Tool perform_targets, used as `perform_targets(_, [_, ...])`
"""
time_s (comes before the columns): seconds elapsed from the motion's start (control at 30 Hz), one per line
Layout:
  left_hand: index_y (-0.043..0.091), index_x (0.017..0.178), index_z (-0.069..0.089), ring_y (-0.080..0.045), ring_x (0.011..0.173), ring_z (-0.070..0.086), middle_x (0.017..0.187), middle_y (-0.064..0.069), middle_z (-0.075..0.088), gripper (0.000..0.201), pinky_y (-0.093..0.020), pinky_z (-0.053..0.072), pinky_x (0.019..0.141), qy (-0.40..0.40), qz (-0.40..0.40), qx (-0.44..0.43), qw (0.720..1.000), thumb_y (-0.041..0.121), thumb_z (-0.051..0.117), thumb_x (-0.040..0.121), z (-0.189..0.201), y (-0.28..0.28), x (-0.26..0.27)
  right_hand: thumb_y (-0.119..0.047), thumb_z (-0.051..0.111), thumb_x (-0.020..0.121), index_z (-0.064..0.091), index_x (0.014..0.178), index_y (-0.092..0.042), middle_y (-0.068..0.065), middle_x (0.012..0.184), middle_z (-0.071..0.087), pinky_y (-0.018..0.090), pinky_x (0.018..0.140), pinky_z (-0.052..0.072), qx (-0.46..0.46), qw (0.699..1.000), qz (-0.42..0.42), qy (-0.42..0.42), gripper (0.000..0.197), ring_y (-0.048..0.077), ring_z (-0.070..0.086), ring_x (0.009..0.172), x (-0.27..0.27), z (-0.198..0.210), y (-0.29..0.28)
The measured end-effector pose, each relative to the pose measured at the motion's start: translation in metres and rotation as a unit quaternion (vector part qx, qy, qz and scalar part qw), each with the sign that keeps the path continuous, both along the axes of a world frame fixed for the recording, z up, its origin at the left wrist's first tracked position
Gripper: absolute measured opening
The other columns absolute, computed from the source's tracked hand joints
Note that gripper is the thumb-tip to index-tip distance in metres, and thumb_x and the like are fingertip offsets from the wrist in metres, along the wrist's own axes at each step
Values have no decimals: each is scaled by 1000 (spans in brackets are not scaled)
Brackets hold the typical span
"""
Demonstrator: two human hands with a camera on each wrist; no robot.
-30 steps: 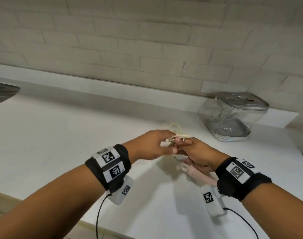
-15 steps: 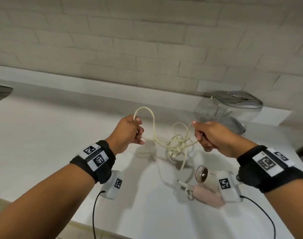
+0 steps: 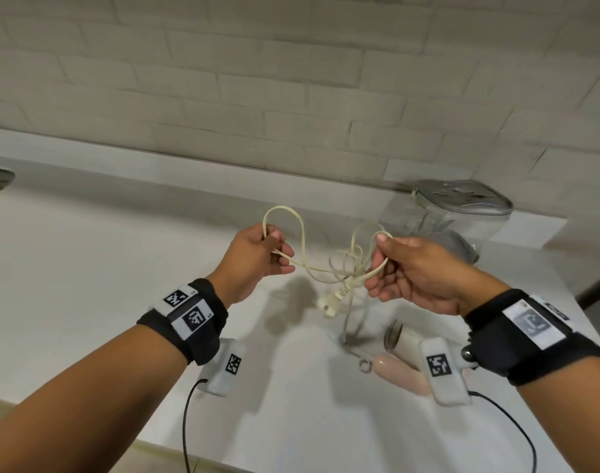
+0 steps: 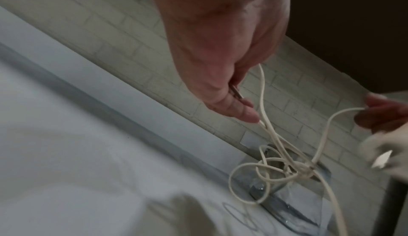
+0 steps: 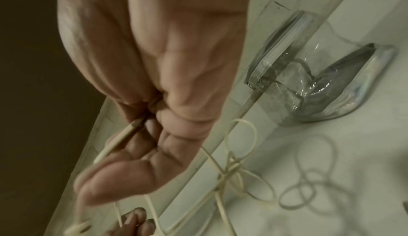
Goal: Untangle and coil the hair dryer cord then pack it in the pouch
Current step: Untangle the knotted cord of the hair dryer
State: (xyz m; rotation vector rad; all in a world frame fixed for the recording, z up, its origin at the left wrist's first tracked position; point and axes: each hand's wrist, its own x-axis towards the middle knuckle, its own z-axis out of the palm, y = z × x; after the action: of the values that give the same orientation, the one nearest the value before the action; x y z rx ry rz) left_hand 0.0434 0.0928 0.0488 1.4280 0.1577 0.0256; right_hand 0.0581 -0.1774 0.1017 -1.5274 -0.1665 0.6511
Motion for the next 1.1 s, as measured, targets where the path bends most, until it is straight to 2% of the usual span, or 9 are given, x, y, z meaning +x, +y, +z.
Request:
perform_targets(0.2, [2, 97, 63, -25, 75, 59, 87, -12, 63, 23, -42, 56, 85, 0, -42, 83, 996, -2, 41, 102, -11, 10, -1, -40, 43, 104, 57, 75, -11, 16, 60, 60, 26, 45, 43, -93, 993, 12, -72, 43, 22, 51, 50, 7, 12, -12])
perform_targets(0.3, [-13, 87, 67, -23, 83, 61, 86, -15, 64, 20, -37, 56, 92, -18, -84, 122, 989, -17, 48, 90, -12, 14, -4, -38, 48, 104, 62, 83, -6, 17, 70, 71, 28, 50, 44, -208, 966, 43, -148, 40, 20, 57, 56, 9, 22, -21])
perform_targets(0.43, [-7, 73, 70, -23, 86, 65, 86, -13, 69, 29, -36, 52, 91, -27, -111, 112, 987, -21, 50, 87, -14, 20, -7, -29, 53, 104, 65, 93, 3, 19, 85, 77, 29, 55, 52, -257, 947, 27, -189, 36, 18, 63, 62, 13, 27, -27])
perform_targets(0.57, [24, 78, 77, -11, 108, 66, 102, 18, 75, 52, -40, 50, 101, -21, -270, 423, 865, -14, 41, 78, -10, 31, -12, -27, 51, 105, 66, 89, -3, 12, 82, 77, 31, 58, 57, -319, 916, 9, -242, 32, 16, 65, 62, 17, 26, -31])
perform_targets(0.7, [34, 114, 74, -2, 127, 53, 126, 27, 64, 63, -29, 40, 109, 125, -448, 451, 762, -4, 52, 68, 8, 32, -15, -26, 51, 104, 67, 85, -9, 4, 81, 77, 27, 62, 58, -389, 873, 26, -293, 29, 18, 70, 68, 16, 28, -30])
perform_targets(0.77, [28, 121, 71, -3, 115, 59, 121, 18, 68, 57, -25, 43, 101, 148, -470, 375, 785, 4, 64, 70, 17, 30, -11, -27, 51, 104, 67, 84, -12, 1, 80, 76, 30, 65, 59, -406, 857, 36, -314, 29, 18, 71, 69, 14, 31, -28])
perform_targets(0.9, [24, 93, 73, -19, 87, 68, 91, 5, 73, 12, -38, 51, 85, 19, -259, 419, 870, 20, 70, 82, 38, 4, 12, -32, 53, 103, 68, 81, -19, -3, 73, 74, 35, 68, 59, -431, 828, 52, -355, 30, 14, 70, 66, 16, 44, -27])
perform_targets(1.0, [29, 124, 60, -19, 117, 56, 126, 10, 60, 48, -38, 46, 102, 22, -290, 512, 808, 38, 77, 81, 56, -9, 20, -30, 55, 102, 69, 81, -15, -1, 68, 75, 38, 72, 62, -390, 861, 40, -324, 30, 13, 72, 62, 20, 55, -30])
perform_targets(1.1, [25, 155, 29, -11, 143, 34, 153, 10, 42, 107, -39, 27, 116, 47, -357, 322, 876, 84, 56, 70, 77, -20, 17, -29, 56, 102, 71, 85, -15, 4, 73, 77, 47, 81, 62, -367, 874, 31, -317, 27, 22, 76, 71, 24, 65, -38])
